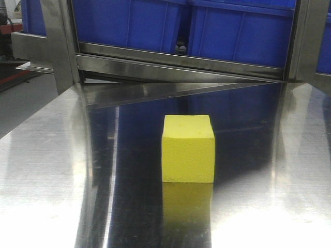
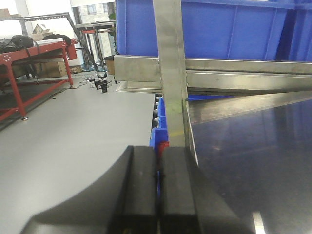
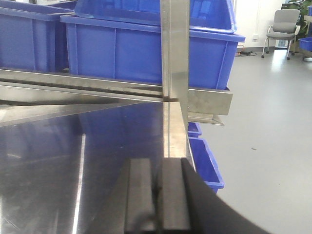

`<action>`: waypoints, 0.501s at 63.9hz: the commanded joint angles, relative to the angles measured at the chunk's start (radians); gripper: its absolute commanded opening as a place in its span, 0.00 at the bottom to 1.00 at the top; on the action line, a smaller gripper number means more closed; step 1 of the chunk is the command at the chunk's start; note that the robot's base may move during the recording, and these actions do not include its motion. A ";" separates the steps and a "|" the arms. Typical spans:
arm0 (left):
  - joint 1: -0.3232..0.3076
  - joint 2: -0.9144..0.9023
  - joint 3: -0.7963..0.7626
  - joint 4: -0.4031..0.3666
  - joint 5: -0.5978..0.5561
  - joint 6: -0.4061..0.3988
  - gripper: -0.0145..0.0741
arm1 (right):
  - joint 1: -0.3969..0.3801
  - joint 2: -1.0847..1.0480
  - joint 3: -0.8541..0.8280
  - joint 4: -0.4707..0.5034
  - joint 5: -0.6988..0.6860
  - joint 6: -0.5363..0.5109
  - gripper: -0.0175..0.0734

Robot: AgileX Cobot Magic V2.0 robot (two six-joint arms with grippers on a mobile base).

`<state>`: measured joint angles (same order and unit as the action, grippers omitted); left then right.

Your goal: Place yellow foam block on left shelf second layer

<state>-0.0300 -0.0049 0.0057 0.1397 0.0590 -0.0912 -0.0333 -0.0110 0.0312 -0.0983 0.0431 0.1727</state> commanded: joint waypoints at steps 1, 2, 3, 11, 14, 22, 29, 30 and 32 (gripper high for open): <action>-0.006 -0.020 0.023 -0.006 -0.082 -0.005 0.32 | 0.001 -0.018 -0.023 0.004 -0.092 -0.003 0.22; -0.006 -0.020 0.023 -0.006 -0.082 -0.005 0.32 | 0.001 -0.018 -0.023 0.004 -0.092 -0.003 0.22; -0.006 -0.020 0.023 -0.006 -0.082 -0.005 0.32 | 0.001 -0.018 -0.023 0.004 -0.092 -0.003 0.22; -0.006 -0.020 0.023 -0.006 -0.082 -0.005 0.32 | 0.001 -0.018 -0.023 0.004 -0.094 -0.003 0.22; -0.006 -0.020 0.023 -0.006 -0.082 -0.005 0.32 | 0.001 -0.018 -0.023 0.004 -0.095 -0.003 0.22; -0.006 -0.020 0.023 -0.006 -0.082 -0.005 0.32 | 0.001 -0.018 -0.023 0.004 -0.107 -0.003 0.22; -0.006 -0.020 0.023 -0.006 -0.082 -0.005 0.32 | 0.001 -0.018 -0.023 0.004 -0.129 -0.003 0.22; -0.006 -0.020 0.023 -0.006 -0.082 -0.005 0.32 | 0.001 -0.018 -0.023 0.004 -0.133 -0.003 0.22; -0.006 -0.020 0.023 -0.006 -0.082 -0.005 0.32 | 0.001 -0.018 -0.023 0.004 -0.143 -0.003 0.22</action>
<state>-0.0300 -0.0049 0.0057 0.1397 0.0590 -0.0912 -0.0333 -0.0110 0.0312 -0.0983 0.0193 0.1727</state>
